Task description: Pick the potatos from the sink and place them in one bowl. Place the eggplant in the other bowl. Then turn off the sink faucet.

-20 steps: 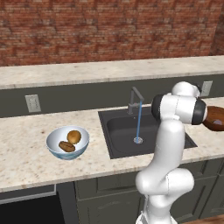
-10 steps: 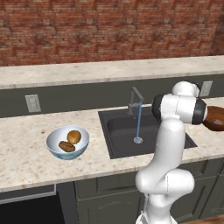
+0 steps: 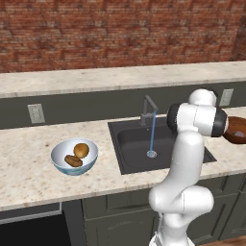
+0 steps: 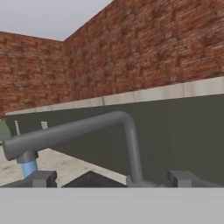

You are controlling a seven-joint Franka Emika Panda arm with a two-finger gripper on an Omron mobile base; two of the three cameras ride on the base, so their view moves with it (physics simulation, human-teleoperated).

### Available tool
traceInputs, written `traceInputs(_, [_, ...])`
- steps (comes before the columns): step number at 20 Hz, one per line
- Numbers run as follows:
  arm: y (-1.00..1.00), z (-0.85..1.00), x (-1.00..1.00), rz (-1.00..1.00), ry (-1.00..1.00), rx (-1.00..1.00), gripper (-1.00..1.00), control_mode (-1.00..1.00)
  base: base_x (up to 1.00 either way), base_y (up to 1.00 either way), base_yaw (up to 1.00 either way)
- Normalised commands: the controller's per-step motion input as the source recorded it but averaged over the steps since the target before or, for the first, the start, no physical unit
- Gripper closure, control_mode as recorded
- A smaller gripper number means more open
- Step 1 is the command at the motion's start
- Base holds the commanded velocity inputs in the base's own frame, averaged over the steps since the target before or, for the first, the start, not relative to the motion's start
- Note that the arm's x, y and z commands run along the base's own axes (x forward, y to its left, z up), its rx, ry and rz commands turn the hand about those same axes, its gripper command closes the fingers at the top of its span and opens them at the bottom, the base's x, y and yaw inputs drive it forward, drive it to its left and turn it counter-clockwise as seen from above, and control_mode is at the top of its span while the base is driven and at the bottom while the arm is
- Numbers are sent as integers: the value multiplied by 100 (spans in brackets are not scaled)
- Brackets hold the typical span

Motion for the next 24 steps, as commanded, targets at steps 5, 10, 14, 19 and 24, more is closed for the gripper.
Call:
traceInputs(5, [1, -14, 8, 0, 0, 0, -100, -100, 0, 0, 0])
traceInputs(10, [0, -13, 10, 0, 0, 0, -100, -100, 0, 0, 0])
traceInputs(14, [0, -12, 15, 0, 0, 0, -100, -100, 0, 0, 0])
traceInputs(19, [0, -11, 18, 0, 0, 0, -100, -100, 0, 0, 0])
traceInputs(24, [0, -11, 22, 0, 0, 0, -100, -100, 0, 0, 0])
